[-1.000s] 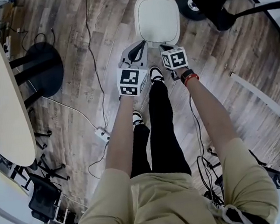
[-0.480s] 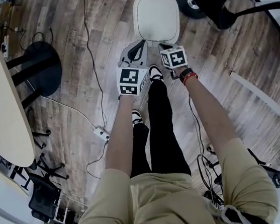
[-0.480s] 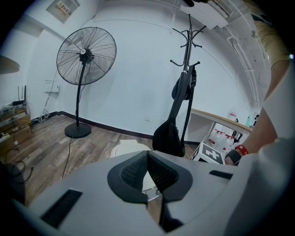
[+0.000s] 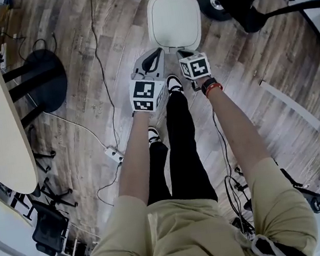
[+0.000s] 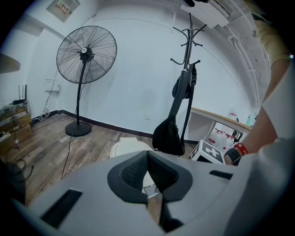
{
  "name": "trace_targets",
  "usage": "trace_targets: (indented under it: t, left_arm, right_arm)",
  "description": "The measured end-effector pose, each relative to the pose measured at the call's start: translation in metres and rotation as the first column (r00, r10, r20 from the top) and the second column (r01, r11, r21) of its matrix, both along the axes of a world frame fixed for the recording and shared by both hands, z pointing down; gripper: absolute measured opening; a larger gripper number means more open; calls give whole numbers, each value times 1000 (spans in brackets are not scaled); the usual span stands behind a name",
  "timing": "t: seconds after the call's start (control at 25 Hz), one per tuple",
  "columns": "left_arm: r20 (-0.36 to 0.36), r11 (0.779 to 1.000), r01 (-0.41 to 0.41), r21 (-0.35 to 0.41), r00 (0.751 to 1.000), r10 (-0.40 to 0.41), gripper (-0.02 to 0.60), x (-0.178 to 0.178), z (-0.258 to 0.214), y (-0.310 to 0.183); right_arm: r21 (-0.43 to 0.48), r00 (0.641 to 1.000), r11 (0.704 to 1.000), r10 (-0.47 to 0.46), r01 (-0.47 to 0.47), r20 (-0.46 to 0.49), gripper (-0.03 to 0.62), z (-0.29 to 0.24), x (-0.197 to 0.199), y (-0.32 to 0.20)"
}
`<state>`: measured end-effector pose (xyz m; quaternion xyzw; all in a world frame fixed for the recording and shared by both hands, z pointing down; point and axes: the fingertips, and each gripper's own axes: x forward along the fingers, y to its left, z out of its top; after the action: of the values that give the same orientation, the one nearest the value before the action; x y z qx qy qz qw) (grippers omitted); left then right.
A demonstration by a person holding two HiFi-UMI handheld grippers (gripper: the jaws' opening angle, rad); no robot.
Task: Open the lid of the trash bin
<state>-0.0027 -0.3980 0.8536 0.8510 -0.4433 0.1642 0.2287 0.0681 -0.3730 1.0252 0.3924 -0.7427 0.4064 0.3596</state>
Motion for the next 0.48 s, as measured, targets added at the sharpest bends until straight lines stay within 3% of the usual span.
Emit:
trace_targets:
  t: [0.48]
  left_arm:
    - [10, 1000, -1, -13, 1000, 1, 23, -2, 7, 7]
  right_arm:
    - [8, 999, 1000, -6, 6, 36, 12, 6, 0, 1]
